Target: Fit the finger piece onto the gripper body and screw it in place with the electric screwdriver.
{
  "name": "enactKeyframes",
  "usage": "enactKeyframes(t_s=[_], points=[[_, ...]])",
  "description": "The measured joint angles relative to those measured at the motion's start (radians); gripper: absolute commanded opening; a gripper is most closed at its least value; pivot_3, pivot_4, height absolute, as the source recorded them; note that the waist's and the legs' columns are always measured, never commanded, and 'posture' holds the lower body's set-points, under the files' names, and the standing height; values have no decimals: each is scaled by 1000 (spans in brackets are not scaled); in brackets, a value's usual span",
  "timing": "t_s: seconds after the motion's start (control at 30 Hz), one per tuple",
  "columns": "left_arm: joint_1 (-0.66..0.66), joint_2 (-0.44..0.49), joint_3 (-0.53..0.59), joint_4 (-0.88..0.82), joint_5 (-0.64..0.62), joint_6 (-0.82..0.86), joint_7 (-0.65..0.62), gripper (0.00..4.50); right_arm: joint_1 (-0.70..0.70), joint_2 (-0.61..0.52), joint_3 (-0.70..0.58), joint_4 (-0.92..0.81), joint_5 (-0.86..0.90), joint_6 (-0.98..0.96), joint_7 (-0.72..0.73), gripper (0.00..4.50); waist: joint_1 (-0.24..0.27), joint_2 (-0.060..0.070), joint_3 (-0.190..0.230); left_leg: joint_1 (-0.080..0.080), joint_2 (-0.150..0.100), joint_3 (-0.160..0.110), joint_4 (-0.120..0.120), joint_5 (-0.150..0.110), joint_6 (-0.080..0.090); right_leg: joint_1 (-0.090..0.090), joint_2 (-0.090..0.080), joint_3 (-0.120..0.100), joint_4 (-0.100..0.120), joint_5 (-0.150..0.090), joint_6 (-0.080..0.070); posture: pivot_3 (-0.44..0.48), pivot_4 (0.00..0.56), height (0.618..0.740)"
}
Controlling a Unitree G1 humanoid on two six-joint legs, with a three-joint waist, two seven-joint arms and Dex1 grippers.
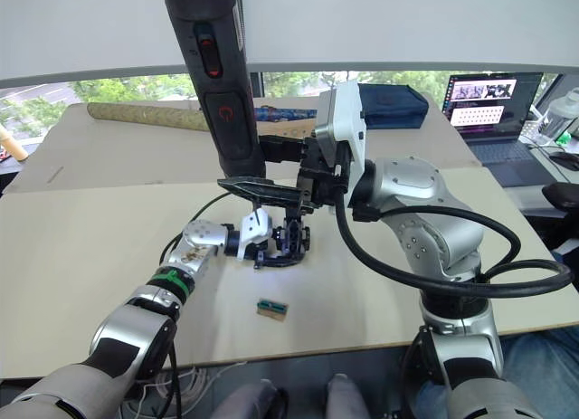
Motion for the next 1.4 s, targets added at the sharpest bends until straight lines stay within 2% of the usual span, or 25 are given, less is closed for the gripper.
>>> enactKeyframes(t_s=[0.07, 0.17, 0.3, 0.43, 0.6, 0.77, 0.83, 0.97, 1.2, 1.4], points=[[0, 1, 0, 0, 2, 4, 1, 3373, 0, 3, 0, 0, 21, 19, -4, 1912, 0, 0, 0, 0, 0, 0, 0, 0, 0, 0, 0, 0, 0, 0, 0, 0, 150, 740], [-4, 22, 6, 15, 5, 14, 21, 4500, 0, 43, 9, -8, 58, 41, -15, 1912, -6, 0, 0, 0, 0, 0, 0, 0, 0, -1, 0, 0, 1, 0, 0, 0, 150, 740], [-9, 60, 6, 7, 4, 24, -11, 4500, 0, 57, 15, -19, 82, 63, -14, 1912, -9, 0, 0, 0, 0, 0, -1, 0, 0, -1, 0, 0, 2, 0, 0, 0, 150, 740], [31, 171, 16, -87, -29, 43, -134, 4500, 15, 36, 13, -22, 113, 92, -1, 1912, -12, 0, 0, 0, 0, 0, -3, 0, 0, -2, 0, 0, 2, 0, 0, 0, 150, 740], [164, 322, 29, -337, -125, 139, -319, 4500, 97, 18, 22, -65, 147, 117, 26, 1912, -16, 1, 1, 0, 0, -1, -7, 0, 0, -2, 1, 0, 2, 0, 0, 0, 150, 740], [335, 445, -45, -625, -200, 178, -369, 4500, 192, 20, 65, -105, 124, 99, 36, 1912, -8, 2, 1, 4, 0, -1, -7, 0, 0, -1, 2, -1, -1, 0, 0, 0, 150, 740], [383, 446, -51, -694, -209, 178, -370, 4500, 241, 18, 85, -107, 97, 86, 39, 1912, -2, 3, 2, 5, 0, -1, -7, 0, 1, 0, 7, 0, -4, 0, 0, 0, 150, 740], [436, 417, -55, -770, -216, 177, -347, 4500, 324, 17, 117, -108, 38, 41, 51, 1912, 2, 2, 2, 6, 0, 1, -7, 0, 0, 0, 8, 1, -5, 0, 0, 0, 150, 740], [452, 391, -67, -783, -196, 117, -311, 4500, 397, 9, 135, -108, -41, -46, 77, 1912, 2, 2, 2, 7, 3, 0, -9, 1, -3, 1, 8, 2, -4, 0, 0, 0, 150, 740], [456, 373, -85, -785, -195, 120, -297, 4500, 423, 28, 136, -108, -57, -53, 43, 1912, 2, 2, 2, 7, 3, 0, -9, 1, -3, 0, 9, 2, -4, 0, 0, 0, 150, 740]])
